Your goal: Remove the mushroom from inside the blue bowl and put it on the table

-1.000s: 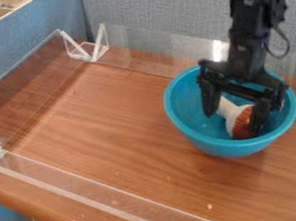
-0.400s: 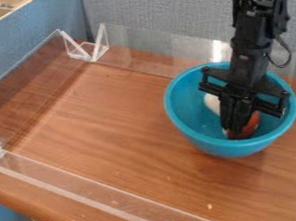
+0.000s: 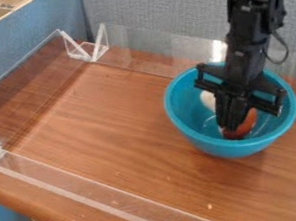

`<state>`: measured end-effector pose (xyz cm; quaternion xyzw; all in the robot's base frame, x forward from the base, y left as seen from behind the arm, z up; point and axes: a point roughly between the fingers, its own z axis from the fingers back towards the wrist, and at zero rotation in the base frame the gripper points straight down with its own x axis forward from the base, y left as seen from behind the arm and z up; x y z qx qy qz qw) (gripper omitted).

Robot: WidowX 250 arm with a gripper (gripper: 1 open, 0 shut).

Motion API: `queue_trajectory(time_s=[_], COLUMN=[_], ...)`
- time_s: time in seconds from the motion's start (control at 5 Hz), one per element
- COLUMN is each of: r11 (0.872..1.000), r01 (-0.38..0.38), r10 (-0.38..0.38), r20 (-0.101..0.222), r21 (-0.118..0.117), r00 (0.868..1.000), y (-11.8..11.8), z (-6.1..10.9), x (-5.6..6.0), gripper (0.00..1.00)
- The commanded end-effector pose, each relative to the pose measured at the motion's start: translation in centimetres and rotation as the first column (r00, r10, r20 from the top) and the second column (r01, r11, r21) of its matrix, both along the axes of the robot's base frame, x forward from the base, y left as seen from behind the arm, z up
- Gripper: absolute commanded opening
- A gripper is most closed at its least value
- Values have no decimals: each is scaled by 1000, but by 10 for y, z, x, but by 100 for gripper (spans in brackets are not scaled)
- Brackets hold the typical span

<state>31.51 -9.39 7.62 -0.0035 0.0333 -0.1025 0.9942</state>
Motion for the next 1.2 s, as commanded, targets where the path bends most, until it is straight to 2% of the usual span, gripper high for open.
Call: queue_trajectory(time_s=[0.0,0.6,0.8,1.0], r11=[1000,999,999,998], r01=[-18,-30,-35,-37], r10=[20,34,39,42], r20=[79,108,112,120], r21=[-25,-38,-40,-43], r00=[997,994,993,992], y=[7,15,16,17], z=[29,38,38,38], x=[1,-8,-10,-11], gripper=[0,0,100,100])
